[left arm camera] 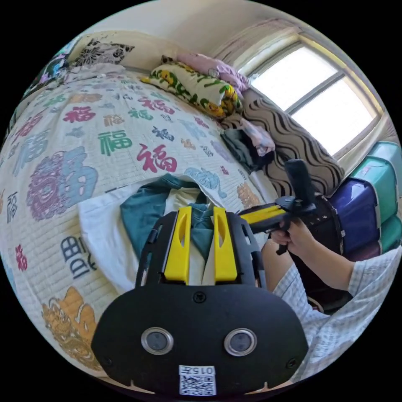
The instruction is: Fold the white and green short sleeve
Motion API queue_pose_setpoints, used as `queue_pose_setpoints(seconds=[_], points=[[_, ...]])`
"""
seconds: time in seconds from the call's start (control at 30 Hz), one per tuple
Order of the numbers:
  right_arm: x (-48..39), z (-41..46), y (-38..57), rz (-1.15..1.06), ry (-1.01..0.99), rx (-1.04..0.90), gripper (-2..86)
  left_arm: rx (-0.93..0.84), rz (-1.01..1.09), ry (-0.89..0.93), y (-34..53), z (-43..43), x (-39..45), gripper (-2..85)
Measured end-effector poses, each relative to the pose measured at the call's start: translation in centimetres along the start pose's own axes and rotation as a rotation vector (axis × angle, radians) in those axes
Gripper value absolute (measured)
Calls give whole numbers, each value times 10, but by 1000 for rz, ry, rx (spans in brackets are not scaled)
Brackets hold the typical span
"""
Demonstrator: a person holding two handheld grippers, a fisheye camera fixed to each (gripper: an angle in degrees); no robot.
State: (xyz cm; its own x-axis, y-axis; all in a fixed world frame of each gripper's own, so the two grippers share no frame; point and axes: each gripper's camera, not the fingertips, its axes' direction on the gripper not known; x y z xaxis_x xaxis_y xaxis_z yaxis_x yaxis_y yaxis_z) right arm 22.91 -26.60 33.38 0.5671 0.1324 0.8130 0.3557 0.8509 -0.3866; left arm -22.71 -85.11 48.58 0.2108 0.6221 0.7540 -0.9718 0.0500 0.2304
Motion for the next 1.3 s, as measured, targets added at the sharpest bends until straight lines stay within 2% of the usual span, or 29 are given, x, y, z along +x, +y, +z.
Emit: queue_pose_setpoints(seconds=[0.17, 0.33, 0.4, 0.47, 0.6, 0.73, 0.83, 0.93, 1.0, 1.13, 1.2, 1.3], points=[[13, 27, -7, -3, 54, -99, -2, -196, -53, -14, -25, 40, 2, 26], [40, 21, 12, 79, 18, -54, -8, 23, -78, 73, 14, -54, 27, 5], [49, 20, 28, 224, 205, -99, -7, 125, -94, 84, 52, -109, 49, 1], [43, 15, 38, 240, 188, -101, -6, 185, -109, 80, 81, -147, 65, 0], [2, -6, 29, 167, -6, -15, 1, 198, -167, 30, 127, -197, 86, -1], [-56, -3, -17, 28, -32, 51, 25, 161, -179, 29, 144, -207, 104, -1], [-104, 36, -67, -76, -18, -5, 84, 165, -180, 49, 152, -209, 125, -1], [-150, 107, -110, -157, -47, -192, 114, 173, -179, 68, 157, -207, 147, -1], [-186, 159, -128, -216, 45, -319, 124, 161, -177, 92, 158, -204, 163, 0], [-226, 210, -141, -296, 268, -431, 113, 143, -155, 89, 160, -201, 192, 0], [-244, 229, -143, -323, 430, -490, 63, 126, -140, 70, 162, -200, 212, 0], [-265, 224, -141, -350, 467, -490, 9, 113, -136, 41, 168, -200, 234, -1]])
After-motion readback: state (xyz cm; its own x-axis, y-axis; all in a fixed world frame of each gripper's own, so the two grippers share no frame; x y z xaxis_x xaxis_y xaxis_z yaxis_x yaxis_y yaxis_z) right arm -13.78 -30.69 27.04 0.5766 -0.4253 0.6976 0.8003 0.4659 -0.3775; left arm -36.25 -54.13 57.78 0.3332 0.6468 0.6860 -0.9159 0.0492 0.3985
